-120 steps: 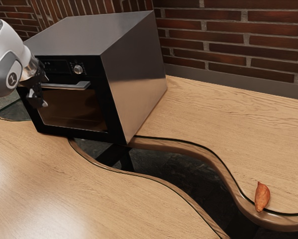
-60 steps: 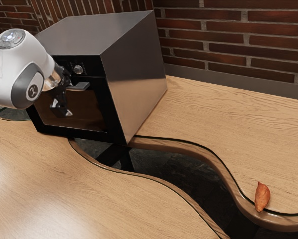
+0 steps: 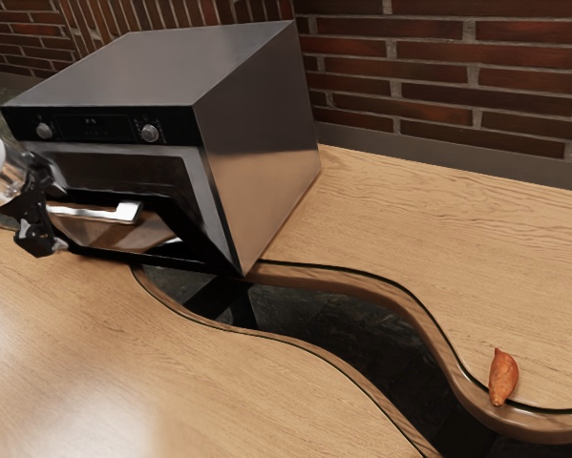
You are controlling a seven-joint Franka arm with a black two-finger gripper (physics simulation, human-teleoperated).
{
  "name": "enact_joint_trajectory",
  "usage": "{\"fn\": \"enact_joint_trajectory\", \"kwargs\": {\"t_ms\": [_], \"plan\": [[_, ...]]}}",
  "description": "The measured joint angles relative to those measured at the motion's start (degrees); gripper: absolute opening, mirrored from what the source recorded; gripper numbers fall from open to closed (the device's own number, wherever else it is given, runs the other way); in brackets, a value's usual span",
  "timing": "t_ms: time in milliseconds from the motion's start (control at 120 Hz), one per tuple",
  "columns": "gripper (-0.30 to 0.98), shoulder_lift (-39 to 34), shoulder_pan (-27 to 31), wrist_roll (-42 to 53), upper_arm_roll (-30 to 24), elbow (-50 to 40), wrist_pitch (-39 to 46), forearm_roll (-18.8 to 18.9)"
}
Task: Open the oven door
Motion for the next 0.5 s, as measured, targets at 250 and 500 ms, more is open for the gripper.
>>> {"fn": "enact_joint_trajectory", "kwargs": {"t_ms": [250,500], "plan": [[0.68,3.81,-21.06,-5.86,-7.23,30.65,-25.05,-6.45],[0.69,9.56,-28.56,-13.27,-7.91,25.91,-41.0,-9.17]]}}
